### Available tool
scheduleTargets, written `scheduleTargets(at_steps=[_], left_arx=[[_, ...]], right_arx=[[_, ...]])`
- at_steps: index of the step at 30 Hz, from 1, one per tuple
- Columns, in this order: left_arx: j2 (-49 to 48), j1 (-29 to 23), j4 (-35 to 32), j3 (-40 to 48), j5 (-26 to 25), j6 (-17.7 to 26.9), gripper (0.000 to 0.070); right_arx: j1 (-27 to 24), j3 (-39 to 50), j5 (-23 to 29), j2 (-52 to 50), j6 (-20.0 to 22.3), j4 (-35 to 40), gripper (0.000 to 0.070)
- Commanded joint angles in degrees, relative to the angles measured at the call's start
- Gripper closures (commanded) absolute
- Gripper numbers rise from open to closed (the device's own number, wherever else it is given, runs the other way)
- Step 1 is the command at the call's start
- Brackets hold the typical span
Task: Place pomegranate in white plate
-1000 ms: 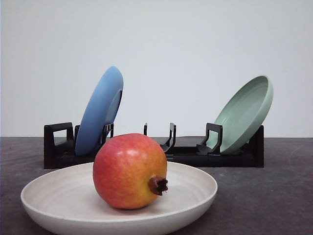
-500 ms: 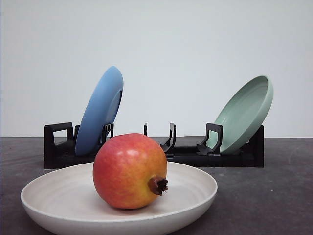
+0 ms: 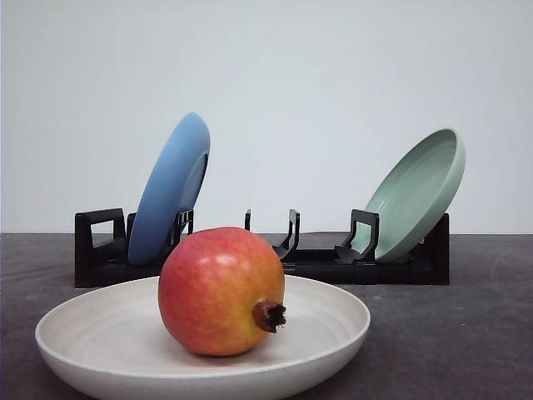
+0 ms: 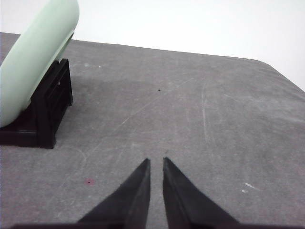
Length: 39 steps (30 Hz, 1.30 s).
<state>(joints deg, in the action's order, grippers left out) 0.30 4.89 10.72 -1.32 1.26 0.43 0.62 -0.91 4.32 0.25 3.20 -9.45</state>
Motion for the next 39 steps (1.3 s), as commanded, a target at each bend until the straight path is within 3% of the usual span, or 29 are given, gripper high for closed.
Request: scheduleTargets(at_steps=[1,39], left_arx=[[-0.13,-0.04,0.0,0.63,-0.19,0.33,0.07],[-0.13,-0.04,0.0,0.63,-0.2,0.33,0.07]], right_arx=[[-0.11,0.2,0.22,-0.04,0.45,0.42,0.0654],[-0.11,0.2,0.22,-0.04,0.45,0.42,0.0654]])
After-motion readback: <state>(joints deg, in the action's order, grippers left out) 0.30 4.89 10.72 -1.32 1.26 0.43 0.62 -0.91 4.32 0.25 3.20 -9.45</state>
